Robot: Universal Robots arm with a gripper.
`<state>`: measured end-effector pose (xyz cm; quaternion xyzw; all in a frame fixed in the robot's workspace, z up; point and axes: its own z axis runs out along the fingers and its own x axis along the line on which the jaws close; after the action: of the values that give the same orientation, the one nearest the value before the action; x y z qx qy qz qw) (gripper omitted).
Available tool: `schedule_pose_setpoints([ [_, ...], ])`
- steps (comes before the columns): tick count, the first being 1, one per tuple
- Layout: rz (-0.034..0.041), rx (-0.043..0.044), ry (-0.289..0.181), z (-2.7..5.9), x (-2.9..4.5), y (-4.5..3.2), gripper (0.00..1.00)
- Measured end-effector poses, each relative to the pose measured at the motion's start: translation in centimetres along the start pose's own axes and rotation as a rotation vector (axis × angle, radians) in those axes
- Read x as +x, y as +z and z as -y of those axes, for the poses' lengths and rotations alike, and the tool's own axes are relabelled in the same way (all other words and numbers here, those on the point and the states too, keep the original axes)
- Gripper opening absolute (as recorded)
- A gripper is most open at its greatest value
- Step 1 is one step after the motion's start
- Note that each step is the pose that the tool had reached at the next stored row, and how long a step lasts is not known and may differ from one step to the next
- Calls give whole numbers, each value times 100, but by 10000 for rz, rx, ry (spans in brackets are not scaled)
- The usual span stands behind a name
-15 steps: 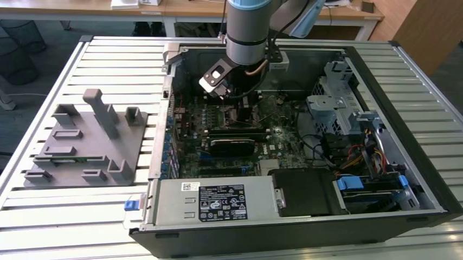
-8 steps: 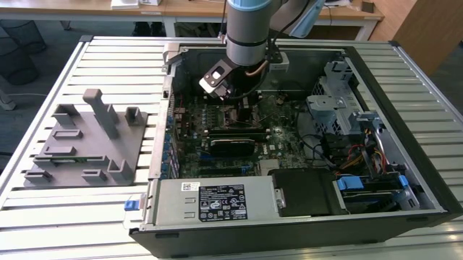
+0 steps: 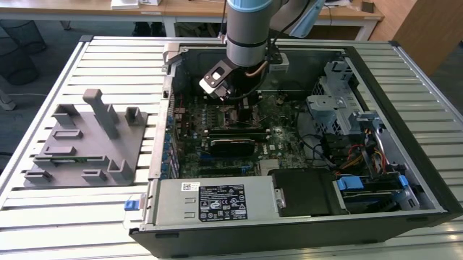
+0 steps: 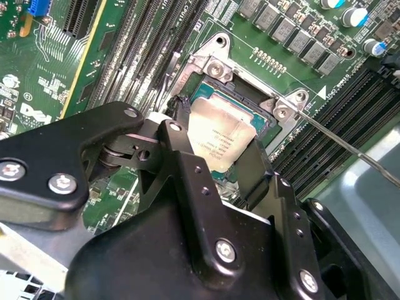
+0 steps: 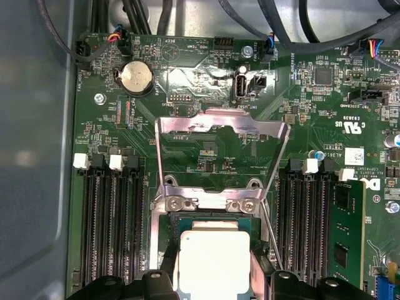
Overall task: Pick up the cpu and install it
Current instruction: 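Place the cpu into insertion slot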
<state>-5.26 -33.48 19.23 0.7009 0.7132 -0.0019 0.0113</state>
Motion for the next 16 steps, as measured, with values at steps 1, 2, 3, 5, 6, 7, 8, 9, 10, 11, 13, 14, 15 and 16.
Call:
schedule_pose_setpoints([
  [1,-1,-1,0,0,0,1,54],
  [2,-3,-2,0,-1,1,2,54],
  [3,-2,-2,0,-1,1,2,54],
  [5,-1,-1,0,0,0,3,54],
  [6,-1,-1,0,-1,0,4,54],
  [7,-4,-4,0,-1,1,6,54],
  [8,-28,-20,0,-4,5,13,55],
  [9,-21,-14,0,-3,4,13,55],
  [10,-15,-10,0,-2,3,12,60],
  [11,-6,-4,0,-1,1,8,60],
  [13,-3,-2,0,-1,1,7,60],
  [14,-3,-2,0,-1,1,7,60],
  [15,-4,-3,0,-1,1,7,60],
  [16,-2,-2,0,-1,1,1,60],
])
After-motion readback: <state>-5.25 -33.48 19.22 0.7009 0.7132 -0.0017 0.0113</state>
